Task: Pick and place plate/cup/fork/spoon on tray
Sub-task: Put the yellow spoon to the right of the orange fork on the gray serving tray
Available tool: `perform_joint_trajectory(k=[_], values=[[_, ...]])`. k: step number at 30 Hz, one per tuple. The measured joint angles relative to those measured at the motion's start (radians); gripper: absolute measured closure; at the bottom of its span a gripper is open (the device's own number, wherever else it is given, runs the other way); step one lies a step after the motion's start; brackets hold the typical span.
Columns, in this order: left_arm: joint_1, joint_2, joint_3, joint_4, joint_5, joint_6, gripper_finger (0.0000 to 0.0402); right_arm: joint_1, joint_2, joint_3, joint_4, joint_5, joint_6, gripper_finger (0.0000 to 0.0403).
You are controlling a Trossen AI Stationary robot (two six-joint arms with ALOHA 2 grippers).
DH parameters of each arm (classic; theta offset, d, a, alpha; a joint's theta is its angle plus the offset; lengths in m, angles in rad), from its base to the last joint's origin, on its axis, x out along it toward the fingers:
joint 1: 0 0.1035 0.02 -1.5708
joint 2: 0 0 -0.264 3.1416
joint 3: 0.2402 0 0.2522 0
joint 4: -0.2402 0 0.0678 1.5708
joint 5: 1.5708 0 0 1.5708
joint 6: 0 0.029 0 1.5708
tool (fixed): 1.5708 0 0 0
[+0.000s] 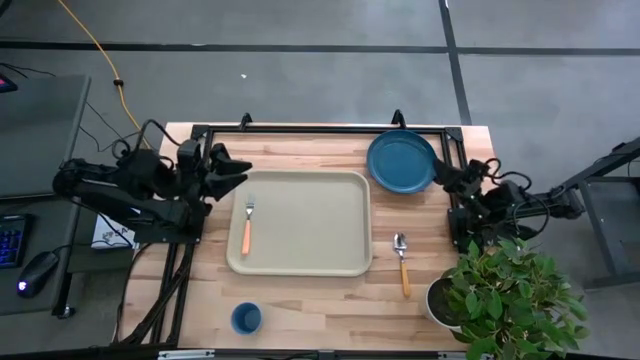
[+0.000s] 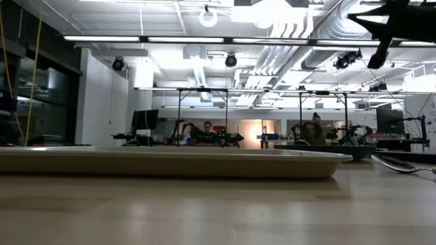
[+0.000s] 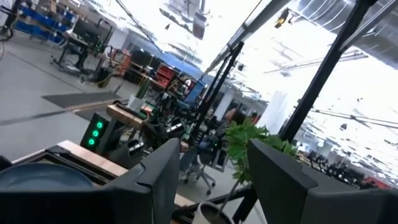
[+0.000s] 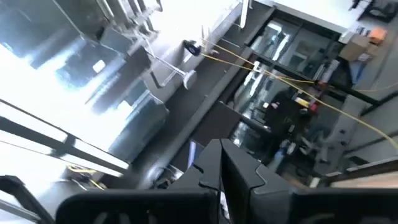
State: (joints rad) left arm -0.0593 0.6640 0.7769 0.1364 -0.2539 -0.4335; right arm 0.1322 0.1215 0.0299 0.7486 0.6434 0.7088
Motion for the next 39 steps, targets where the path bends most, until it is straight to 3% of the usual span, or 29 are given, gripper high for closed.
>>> perform_joint_trajectory(k=[4,7,12,15,18,21,23,31,39], values=[[0.0,0.0,0.0,-0.004,0.0,0.001,0.0229,-0.011,0.131,0.13,-0.076,-0.018,0.01,0.0396],[0.0,0.003,0.0,-0.005,-0.005,0.029,0.0229,-0.016,0.258,0.275,-0.28,-0.048,-0.005,0.0375],[0.0,0.004,0.0,-0.012,-0.012,0.037,0.0229,-0.038,0.446,0.545,-0.954,-0.149,0.189,0.0306],[0.0,0.004,0.0,-0.012,-0.013,0.037,0.0229,-0.045,0.554,0.66,-1.329,-0.303,0.337,0.0262],[0.0,0.004,0.0,-0.012,-0.015,0.037,0.0229,-0.034,0.657,0.68,-1.541,-0.505,0.474,0.0234],[0.0,0.004,0.0,-0.012,-0.015,0.037,0.0229,0.017,0.747,0.622,-1.561,-0.665,0.582,0.0223],[0.0,0.004,0.0,-0.012,-0.015,0.037,0.0229,0.063,0.805,0.573,-1.514,-0.694,0.643,0.0222],[0.0,0.004,-0.001,-0.012,-0.015,0.036,0.0229,0.146,1.004,0.462,-1.331,-0.596,0.802,0.0221],[0.0,0.004,-0.001,-0.012,-0.015,0.036,0.0229,0.145,1.147,0.463,-1.234,-0.564,0.752,0.0221]])
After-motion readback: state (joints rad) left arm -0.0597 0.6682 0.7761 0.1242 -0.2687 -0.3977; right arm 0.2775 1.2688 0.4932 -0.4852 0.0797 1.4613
